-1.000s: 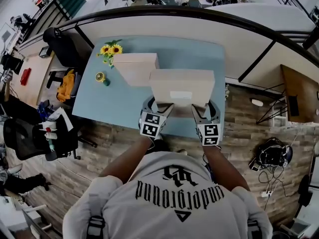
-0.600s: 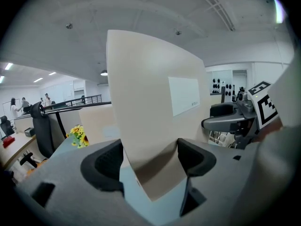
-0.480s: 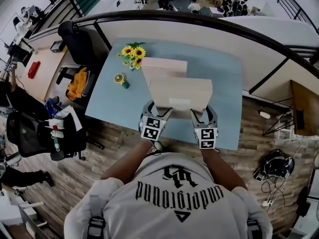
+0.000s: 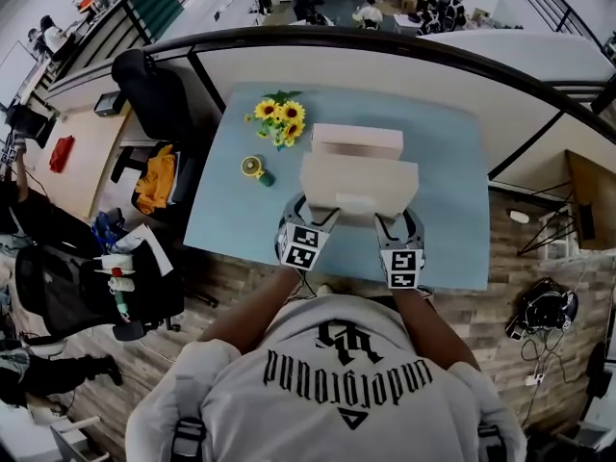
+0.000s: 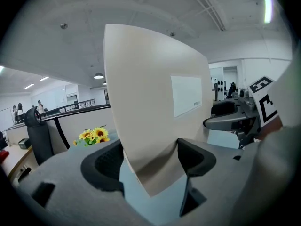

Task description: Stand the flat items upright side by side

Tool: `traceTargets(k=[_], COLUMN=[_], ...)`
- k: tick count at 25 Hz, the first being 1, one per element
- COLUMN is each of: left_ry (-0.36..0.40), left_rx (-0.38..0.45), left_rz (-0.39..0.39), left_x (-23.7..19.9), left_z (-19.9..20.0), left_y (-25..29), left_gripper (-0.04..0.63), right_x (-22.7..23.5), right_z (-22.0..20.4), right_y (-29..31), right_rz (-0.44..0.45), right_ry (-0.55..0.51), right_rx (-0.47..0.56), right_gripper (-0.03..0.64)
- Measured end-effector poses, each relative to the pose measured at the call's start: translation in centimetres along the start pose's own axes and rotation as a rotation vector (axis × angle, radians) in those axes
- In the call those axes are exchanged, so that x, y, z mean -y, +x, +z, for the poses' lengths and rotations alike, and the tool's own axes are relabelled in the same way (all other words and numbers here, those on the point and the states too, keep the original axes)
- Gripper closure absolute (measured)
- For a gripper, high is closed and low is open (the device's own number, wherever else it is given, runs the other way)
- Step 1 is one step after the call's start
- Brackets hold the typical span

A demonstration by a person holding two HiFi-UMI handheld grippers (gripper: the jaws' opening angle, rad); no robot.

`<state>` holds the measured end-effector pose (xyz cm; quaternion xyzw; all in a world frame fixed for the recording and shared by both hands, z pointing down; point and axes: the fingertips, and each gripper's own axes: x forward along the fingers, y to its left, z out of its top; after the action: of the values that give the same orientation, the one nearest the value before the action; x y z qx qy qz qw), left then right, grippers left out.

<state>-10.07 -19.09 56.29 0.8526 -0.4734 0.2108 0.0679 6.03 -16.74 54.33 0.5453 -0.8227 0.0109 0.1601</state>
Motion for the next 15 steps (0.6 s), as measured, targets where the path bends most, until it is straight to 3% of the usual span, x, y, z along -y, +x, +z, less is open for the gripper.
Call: traceTargets(k=[7,15], left_ry=[0.009,0.019], left_rx=[-0.017,-0.048], left_rz=[-0.021,-0.001], left_x=[-1.3,-1.9], left_z=[-1.8,-4.3], left_y=[1.4,4.6], left_gripper=[0.227,0.229], right_x=[-0.6,0.0], right_z=[-1.2,-4.4], right_y=[1.9,4.9], right_rz=[-0.035,-0.011], right_ry=[-0.018,-0.018], right_rx=[-0.051,-0.112], right_gripper=[0.333,0.341])
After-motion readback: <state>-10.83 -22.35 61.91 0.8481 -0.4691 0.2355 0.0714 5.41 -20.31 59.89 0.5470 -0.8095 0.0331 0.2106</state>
